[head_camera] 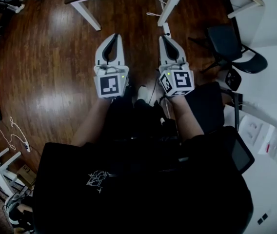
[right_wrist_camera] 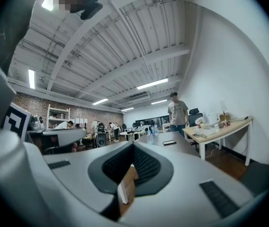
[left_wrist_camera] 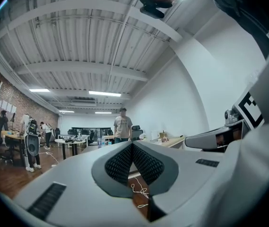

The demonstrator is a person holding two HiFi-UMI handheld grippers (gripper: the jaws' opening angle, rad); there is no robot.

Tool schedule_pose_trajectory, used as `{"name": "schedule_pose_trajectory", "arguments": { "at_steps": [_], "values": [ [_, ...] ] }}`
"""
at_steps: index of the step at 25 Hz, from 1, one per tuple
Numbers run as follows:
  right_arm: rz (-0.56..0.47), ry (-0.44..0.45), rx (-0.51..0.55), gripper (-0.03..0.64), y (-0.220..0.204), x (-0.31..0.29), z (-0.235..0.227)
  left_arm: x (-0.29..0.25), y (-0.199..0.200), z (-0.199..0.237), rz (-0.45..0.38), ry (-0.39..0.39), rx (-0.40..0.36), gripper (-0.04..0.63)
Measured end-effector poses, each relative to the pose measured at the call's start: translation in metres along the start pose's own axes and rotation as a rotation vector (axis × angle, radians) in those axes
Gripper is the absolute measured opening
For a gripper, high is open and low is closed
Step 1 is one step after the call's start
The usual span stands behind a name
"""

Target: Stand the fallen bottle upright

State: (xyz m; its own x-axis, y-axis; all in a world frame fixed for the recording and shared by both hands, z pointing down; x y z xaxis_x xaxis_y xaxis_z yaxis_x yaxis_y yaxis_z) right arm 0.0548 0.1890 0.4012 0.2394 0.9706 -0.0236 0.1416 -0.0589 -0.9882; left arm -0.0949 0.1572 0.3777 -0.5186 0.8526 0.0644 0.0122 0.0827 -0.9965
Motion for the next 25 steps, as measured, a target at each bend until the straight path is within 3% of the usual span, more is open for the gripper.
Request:
{"name": "schedule_pose_trajectory", "arguments": {
  "at_steps": [6,25],
  "values": [
    [-0.006,0.017,-0.003,0.025,0.002,0.014,0.018,0.027,0.007,0.005,-0.004,0.025,-0.007,-0.008],
    [-0.036,0.034,0.051,0.021,0.023,0.013,0.073,0.046,0.025,0.014,-0.045,-0.024,0.01,-0.008]
  ]
}}
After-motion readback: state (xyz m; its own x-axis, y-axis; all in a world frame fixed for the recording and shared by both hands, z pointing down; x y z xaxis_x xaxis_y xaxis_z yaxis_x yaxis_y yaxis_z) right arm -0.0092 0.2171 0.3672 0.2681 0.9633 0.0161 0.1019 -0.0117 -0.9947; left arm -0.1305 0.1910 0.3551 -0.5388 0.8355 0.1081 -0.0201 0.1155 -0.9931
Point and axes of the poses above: the fingertips, and each gripper's own axes: x backward along the fingers, z to its left, y out of its top, the point moved 1 cm from there along x, backward along the fingers, and after that the axes turned 2 degrees about -z, right-handed, at the moved point
